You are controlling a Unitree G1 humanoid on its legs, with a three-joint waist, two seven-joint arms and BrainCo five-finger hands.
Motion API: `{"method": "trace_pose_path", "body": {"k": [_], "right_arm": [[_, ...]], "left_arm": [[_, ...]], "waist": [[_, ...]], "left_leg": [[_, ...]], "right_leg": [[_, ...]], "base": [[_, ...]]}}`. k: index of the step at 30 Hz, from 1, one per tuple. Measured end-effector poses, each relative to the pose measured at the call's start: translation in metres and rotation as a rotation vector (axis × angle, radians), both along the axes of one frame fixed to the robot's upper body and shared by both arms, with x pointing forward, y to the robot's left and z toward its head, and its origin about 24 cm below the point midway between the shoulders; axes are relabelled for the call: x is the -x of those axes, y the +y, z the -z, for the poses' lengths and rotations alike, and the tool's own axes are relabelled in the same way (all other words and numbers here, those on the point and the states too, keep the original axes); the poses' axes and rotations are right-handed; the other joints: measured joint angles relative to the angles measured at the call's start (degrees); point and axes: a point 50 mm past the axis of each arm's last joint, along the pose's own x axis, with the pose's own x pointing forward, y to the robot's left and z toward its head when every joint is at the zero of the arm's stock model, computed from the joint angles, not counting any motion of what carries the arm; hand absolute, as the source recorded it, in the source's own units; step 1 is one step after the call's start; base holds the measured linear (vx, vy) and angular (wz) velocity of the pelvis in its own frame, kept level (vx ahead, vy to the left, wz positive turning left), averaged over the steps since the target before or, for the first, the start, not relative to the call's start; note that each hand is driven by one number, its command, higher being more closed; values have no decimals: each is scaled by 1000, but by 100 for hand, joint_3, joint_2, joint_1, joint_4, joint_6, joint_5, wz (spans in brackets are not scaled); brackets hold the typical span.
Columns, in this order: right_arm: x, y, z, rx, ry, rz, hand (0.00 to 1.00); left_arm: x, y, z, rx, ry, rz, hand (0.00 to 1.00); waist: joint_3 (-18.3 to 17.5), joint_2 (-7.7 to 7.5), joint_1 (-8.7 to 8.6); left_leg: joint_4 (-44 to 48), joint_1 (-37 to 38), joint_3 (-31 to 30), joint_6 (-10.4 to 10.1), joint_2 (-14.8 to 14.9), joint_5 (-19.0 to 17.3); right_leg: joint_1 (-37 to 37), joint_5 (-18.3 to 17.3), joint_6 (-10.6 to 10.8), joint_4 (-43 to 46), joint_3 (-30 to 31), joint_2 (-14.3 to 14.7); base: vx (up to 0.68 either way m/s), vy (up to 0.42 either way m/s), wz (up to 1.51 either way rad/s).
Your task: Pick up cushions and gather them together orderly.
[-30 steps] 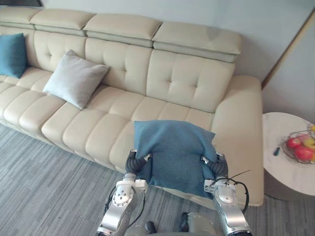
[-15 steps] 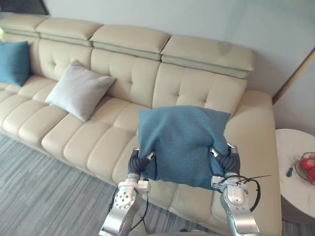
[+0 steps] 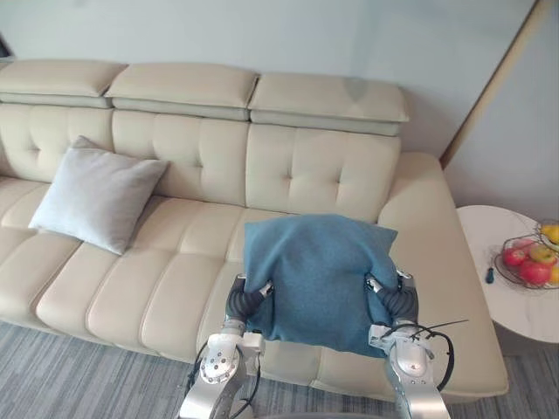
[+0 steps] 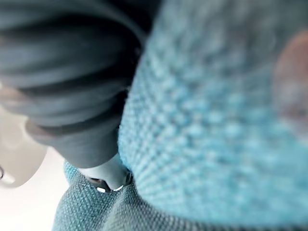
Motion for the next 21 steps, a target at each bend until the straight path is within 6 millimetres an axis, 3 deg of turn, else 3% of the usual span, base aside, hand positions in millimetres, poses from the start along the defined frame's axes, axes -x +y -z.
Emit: {"method": "trace_pose_path", "body": {"k": [5, 11, 14, 16, 17, 19, 21], "right_arm": [[-13, 1, 4, 58, 16, -34, 100], [-51, 4, -30, 97, -130, -39, 100], [-76, 11, -64, 98, -270, -19, 100], [-94, 15, -99, 116, -396, 18, 100], [-106, 14, -125, 148, -487, 44, 100], [-122, 15, -157, 172, -586, 64, 100], [-148, 17, -217, 234, -732, 126, 100]], "left_arm": [[-5, 3, -3, -49, -26, 5, 100], [-38, 1, -34, -57, -167, -34, 100], [-65, 1, -69, -74, -312, -82, 100], [-88, -3, -102, -82, -435, -121, 100], [-104, -6, -126, -96, -511, -136, 100], [-122, -6, -156, -122, -607, -157, 100], [-148, -6, -217, -171, -774, -219, 100]], "waist": [[-22, -91, 1], [196, -36, 38], [346, -32, 83], [422, 18, 128], [566, 48, 198], [710, 88, 187], [1019, 121, 173]], "left_leg": [[-489, -70, 114, -4, -19, 280], [-643, -853, 146, 38, 30, 601], [-643, -1395, 138, 67, 16, 737], [-650, -1798, 119, 83, 4, 883], [-719, -1923, 116, 88, -7, 1013], [-900, -2053, 76, 97, -34, 1197], [-1280, -2234, 37, 110, -61, 1555]], "right_leg": [[-212, 178, -22, -210, 90, 7], [-1105, 508, -48, -186, 104, 69], [-1693, 593, -23, -80, 103, 56], [-2117, 671, 24, -20, 109, 44], [-2273, 731, 36, -22, 116, 38], [-2463, 810, 46, -27, 105, 36], [-2708, 1043, 62, -225, 87, 41]], "base": [[20, -19, -9], [-76, -16, -4], [-169, -1, 1], [-153, -7, 5], [-124, -13, 5], [-100, -14, 8], [-120, -4, 9]]}}
